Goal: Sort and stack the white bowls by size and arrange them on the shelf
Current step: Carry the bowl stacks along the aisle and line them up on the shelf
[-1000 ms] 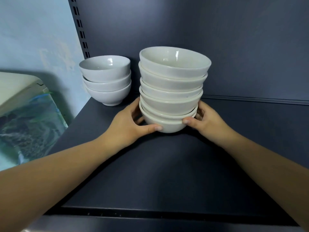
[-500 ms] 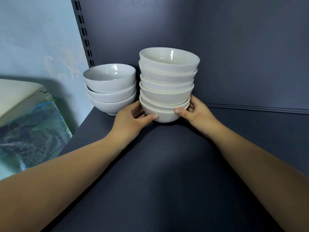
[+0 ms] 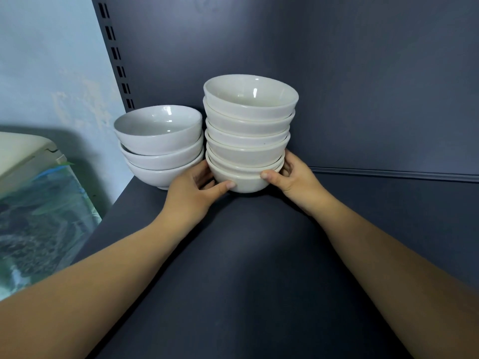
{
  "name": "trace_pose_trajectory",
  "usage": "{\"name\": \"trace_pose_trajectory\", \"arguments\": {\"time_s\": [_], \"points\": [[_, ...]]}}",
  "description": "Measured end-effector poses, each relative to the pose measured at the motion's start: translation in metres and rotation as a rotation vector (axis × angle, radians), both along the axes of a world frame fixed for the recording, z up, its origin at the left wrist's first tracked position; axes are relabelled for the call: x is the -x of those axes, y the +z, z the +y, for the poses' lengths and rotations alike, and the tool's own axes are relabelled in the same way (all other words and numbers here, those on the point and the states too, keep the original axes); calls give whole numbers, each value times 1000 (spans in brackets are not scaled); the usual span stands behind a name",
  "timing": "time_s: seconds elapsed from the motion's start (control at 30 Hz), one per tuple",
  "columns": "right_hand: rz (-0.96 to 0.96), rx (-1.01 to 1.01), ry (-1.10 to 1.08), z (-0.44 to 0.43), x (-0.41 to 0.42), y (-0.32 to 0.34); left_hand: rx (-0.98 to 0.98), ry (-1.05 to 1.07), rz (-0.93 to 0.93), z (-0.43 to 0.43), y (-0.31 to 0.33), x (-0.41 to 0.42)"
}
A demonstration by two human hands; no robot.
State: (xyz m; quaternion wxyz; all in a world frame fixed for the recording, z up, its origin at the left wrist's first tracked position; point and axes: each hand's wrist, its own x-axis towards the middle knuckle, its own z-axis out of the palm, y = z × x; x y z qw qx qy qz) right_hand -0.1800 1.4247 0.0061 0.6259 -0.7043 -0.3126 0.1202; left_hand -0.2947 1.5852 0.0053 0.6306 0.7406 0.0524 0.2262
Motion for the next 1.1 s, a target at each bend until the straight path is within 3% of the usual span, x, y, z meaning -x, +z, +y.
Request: {"name": "trace_pose_trajectory", "arguments": {"time_s": [0.4,0.57,0.67,0.8,0.97,1.1], "points": [[39,-9,-28,-1,7,1,-123,60,20,-8,4,5],[39,-1,-147,-10,30,4,-260,136,90,-20,10,29],[43,18,-290,-24,67,11,-227,172,130,-27,18,60],[-192,110,-392,-49,136,26,-289,158,21,-39,32,119],[-452,250,-535,-92,253,6,-582,153,-207,-47,32,211],[-660,433,-698,-130,345,-25,-846,-13,-282,-67,-3,268]]}}
